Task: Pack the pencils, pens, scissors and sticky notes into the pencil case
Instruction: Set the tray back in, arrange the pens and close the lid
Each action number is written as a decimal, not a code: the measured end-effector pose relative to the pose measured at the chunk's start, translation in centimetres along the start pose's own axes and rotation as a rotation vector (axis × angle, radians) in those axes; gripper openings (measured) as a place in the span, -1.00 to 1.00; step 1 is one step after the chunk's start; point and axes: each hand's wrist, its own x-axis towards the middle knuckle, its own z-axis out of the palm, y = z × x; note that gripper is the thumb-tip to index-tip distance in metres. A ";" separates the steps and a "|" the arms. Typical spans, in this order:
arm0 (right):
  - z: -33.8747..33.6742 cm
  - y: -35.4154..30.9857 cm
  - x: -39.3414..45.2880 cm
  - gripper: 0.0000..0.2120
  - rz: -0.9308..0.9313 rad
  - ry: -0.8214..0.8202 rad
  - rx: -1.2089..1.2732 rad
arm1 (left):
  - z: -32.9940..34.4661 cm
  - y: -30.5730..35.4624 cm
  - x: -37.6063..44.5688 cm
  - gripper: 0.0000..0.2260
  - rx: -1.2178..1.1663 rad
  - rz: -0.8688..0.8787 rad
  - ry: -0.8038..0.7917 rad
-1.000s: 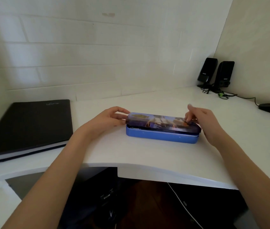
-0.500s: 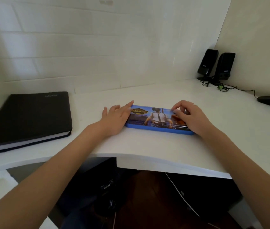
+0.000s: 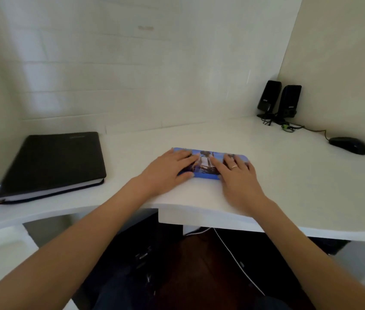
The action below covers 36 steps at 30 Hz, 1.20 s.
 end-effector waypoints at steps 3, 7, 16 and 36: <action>-0.7 -0.2 1.0 -0.50 -0.041 -0.037 0.009 | -0.1 1.0 0.2 -0.47 0.087 -0.149 -0.030; -0.5 -2.7 3.9 -0.50 -0.115 -0.089 0.047 | 0.0 1.5 0.4 -0.32 0.175 -0.382 -0.138; 1.4 -13.0 12.5 -0.50 -0.198 -0.065 0.045 | -0.9 -6.7 1.5 -0.36 0.247 -0.834 -0.234; 4.8 -16.4 22.5 -0.48 -0.332 0.030 0.111 | -0.5 -16.7 5.2 -0.37 0.276 -0.939 -0.260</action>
